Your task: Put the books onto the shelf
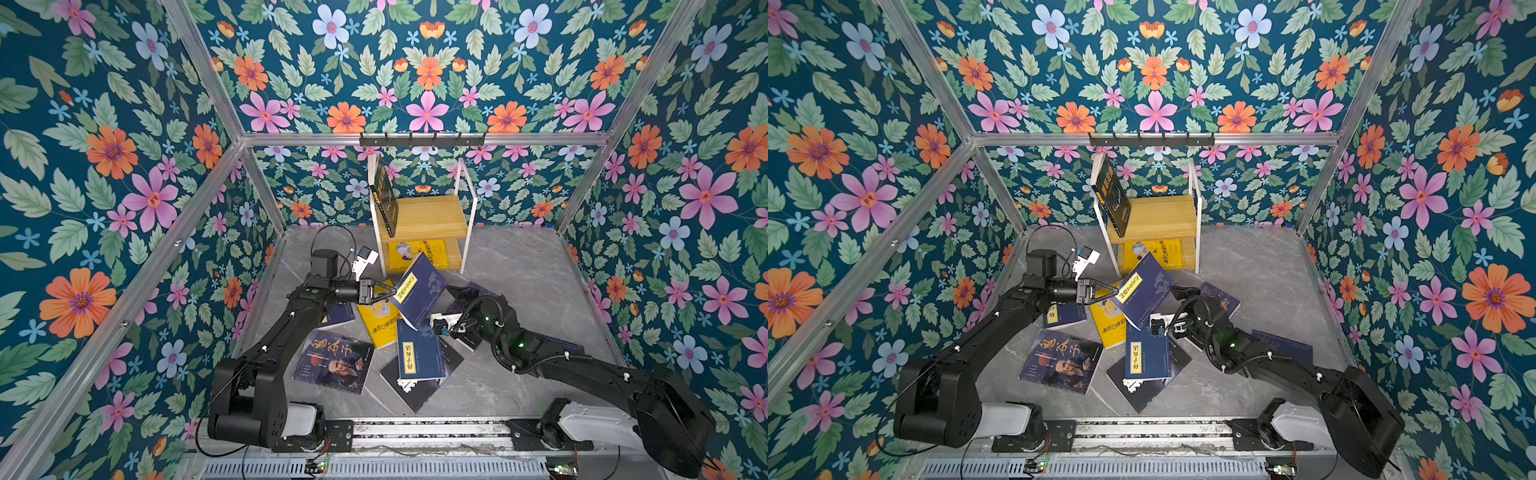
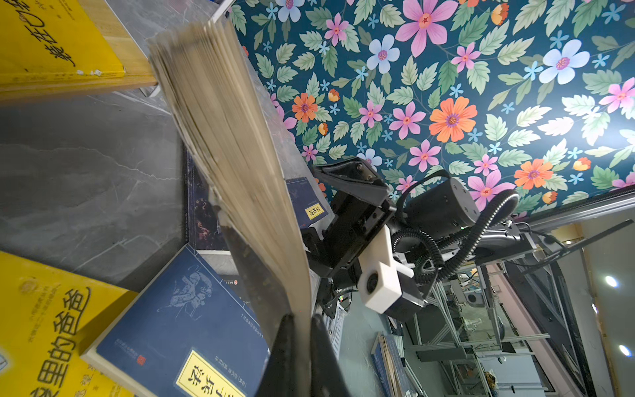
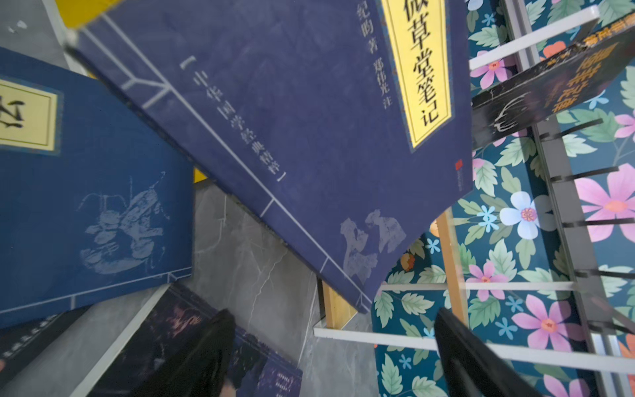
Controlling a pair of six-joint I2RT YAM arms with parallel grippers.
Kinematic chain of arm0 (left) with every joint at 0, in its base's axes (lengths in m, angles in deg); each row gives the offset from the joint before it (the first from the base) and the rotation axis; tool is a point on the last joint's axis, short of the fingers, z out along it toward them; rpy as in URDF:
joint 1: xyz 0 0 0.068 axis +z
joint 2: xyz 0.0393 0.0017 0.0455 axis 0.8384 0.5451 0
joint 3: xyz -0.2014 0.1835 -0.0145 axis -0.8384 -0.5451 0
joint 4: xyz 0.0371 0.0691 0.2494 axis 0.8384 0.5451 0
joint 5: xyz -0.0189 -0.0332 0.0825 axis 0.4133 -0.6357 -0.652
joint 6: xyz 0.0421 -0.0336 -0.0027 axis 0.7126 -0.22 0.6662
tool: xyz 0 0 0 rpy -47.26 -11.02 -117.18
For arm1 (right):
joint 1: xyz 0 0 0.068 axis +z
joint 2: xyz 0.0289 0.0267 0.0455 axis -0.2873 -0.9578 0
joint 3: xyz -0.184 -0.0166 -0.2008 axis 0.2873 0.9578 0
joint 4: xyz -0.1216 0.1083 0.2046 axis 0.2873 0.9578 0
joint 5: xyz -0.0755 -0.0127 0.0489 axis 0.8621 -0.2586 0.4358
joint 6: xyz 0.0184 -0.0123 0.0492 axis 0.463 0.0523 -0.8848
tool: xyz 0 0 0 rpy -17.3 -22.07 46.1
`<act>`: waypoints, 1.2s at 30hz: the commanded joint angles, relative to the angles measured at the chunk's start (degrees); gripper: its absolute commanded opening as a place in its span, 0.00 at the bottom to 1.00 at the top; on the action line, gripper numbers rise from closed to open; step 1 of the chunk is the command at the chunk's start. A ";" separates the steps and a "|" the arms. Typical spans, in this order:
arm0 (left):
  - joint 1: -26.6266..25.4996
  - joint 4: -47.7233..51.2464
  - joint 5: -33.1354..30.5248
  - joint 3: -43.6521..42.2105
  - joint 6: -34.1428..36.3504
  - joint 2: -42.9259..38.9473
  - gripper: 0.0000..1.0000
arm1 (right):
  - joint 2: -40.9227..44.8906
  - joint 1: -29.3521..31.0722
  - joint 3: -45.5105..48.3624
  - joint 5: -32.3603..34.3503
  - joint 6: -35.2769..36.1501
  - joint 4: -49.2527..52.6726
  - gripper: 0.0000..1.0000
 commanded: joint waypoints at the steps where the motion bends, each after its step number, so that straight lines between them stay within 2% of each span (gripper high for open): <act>1: 0.41 -0.97 2.27 0.18 0.66 -0.31 0.00 | -2.92 0.08 -1.48 -1.08 4.50 -7.61 0.90; 12: 0.59 -1.24 2.75 0.10 0.06 0.14 0.00 | -11.10 0.05 -4.84 -2.64 4.83 -14.68 0.87; 17: 0.66 -1.62 2.75 -0.28 0.06 0.41 0.00 | -13.42 0.09 -5.31 -2.92 4.23 -16.40 0.76; 22: 0.67 -2.02 2.11 -0.35 -0.27 0.61 0.00 | -13.91 0.02 -5.75 -3.11 3.79 -15.74 0.49; 24: 0.84 -2.02 1.80 -0.12 -0.04 0.77 0.00 | -13.44 0.02 -5.75 -3.27 3.45 -13.92 0.44; 26: 1.28 -1.87 0.56 0.45 0.06 1.16 0.00 | -12.88 0.04 -5.64 -3.55 3.11 -11.96 0.36; 30: 2.14 -1.50 -1.09 1.12 0.04 1.91 0.00 | -11.73 0.10 -4.96 -4.11 2.29 -10.57 0.00; 31: 2.39 -1.50 -1.59 1.21 0.03 1.91 0.00 | -11.41 0.05 -4.92 -4.20 2.25 -10.11 0.00; 32: 2.64 -1.41 -2.04 1.34 0.09 2.07 0.03 | -11.22 0.05 -5.02 -4.16 2.29 -9.37 0.00; 34: 3.62 -1.03 -3.58 1.79 0.45 2.18 0.25 | -10.75 0.02 -4.97 -4.09 2.23 -8.40 0.00; 36: 4.80 0.01 -5.41 2.66 1.91 2.23 0.43 | -10.33 -0.01 -4.96 -4.04 1.62 -7.13 0.00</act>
